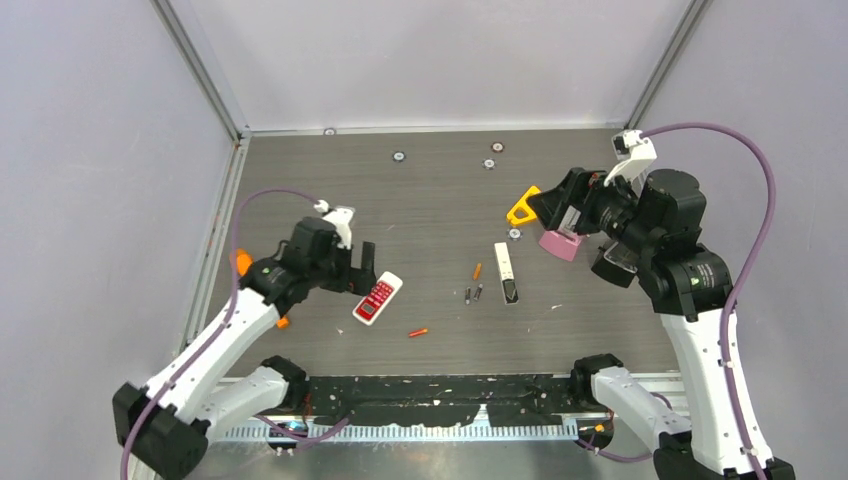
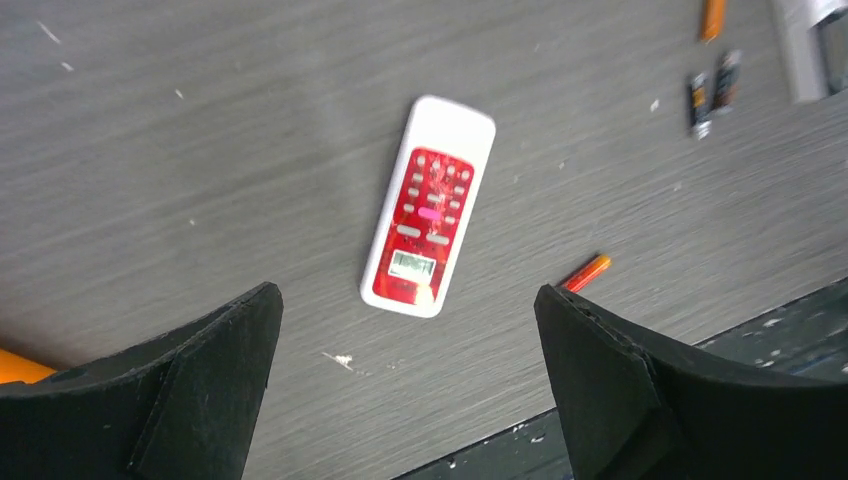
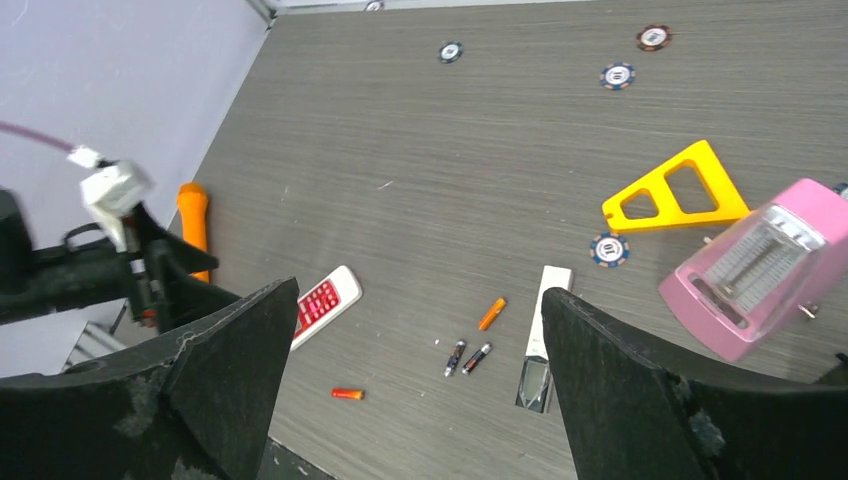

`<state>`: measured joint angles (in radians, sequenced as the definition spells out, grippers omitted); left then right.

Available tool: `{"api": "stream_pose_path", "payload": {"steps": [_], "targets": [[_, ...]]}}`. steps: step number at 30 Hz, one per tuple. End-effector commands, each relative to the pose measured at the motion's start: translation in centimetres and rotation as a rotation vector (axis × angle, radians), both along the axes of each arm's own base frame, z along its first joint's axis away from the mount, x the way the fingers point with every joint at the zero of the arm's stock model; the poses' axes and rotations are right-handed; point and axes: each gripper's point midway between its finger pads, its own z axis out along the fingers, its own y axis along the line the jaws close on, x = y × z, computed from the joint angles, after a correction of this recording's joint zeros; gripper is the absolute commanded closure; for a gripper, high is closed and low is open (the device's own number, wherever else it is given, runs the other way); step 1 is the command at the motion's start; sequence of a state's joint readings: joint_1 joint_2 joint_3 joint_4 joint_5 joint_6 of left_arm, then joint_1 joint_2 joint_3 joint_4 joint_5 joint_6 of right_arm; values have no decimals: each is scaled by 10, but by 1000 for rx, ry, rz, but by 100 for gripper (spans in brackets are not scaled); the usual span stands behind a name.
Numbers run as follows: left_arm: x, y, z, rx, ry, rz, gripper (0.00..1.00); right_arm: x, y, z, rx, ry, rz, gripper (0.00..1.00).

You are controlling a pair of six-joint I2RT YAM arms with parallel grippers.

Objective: Load the batteries into the remote control

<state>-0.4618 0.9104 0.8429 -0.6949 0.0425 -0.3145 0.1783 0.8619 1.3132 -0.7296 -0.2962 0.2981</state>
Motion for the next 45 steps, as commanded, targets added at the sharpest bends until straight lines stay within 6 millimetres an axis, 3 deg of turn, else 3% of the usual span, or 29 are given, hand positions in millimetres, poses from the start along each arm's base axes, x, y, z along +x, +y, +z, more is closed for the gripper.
{"api": "stream_pose_path", "payload": {"steps": [1, 4, 10, 17, 23, 27, 38, 45], "targets": [[20, -7, -19, 79, -18, 65, 0, -2, 17, 8, -11, -50, 84, 3], [24, -19, -40, 132, -2, 22, 0, -2, 25, 3, -24, -44, 111, 1], [23, -50, -64, 166, -25, -127, 0, -3, 50, -18, -27, -7, 182, 1], [30, -55, -102, 251, 63, -162, 1, 1, 64, -29, -8, 32, 204, 2], [29, -58, -123, 267, 114, -167, 11, 3, 68, -36, 3, 64, 193, 0], [23, -58, -133, 258, 139, -169, 20, 2, 70, -41, 11, 80, 191, 2], [24, -52, -141, 314, 136, -111, 22, 2, 69, -49, 20, 99, 173, 3], [20, -55, -153, 397, 164, -130, 45, 1, 67, -54, 17, 113, 161, 3]]}}
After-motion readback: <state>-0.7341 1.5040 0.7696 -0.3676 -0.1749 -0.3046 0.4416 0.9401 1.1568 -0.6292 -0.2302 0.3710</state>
